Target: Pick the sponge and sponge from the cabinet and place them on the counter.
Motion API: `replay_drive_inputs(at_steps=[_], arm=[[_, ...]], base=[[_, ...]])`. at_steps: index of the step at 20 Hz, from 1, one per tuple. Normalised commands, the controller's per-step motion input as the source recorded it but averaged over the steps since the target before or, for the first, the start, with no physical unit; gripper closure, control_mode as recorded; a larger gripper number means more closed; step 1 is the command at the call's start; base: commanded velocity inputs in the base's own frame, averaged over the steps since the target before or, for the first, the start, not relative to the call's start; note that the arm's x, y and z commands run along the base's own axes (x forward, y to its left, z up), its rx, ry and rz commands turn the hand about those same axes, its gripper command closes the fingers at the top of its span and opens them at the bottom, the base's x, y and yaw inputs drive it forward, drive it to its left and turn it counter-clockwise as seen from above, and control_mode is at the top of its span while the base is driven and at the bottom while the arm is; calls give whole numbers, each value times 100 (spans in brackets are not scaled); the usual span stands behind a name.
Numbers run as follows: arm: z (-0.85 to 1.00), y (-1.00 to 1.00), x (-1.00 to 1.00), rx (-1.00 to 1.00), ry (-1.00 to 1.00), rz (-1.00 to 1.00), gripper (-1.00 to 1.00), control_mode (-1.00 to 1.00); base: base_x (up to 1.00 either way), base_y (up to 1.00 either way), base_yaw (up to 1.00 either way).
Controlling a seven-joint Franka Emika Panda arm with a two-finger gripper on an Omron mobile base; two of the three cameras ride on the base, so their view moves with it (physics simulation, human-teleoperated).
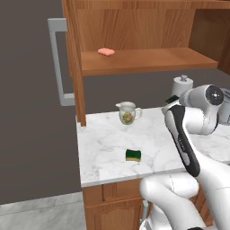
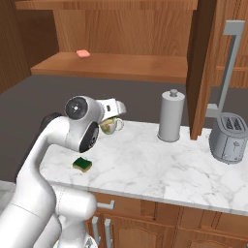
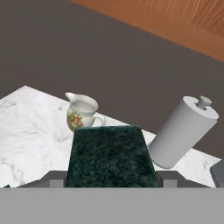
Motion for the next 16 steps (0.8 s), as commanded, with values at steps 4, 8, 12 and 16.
replay_drive_inputs(at_steps=[4, 8, 12, 16], arm=[[-48, 1, -5, -2, 2, 0, 100, -100], [-46, 0, 0, 0, 6, 0, 100, -100], [-49, 0, 0, -1, 8, 0, 100, -100], [-38, 0, 1, -2, 8, 0, 100, -100]], base=[[0, 0, 0], [0, 0, 0], [0, 0, 0], [0, 0, 0]])
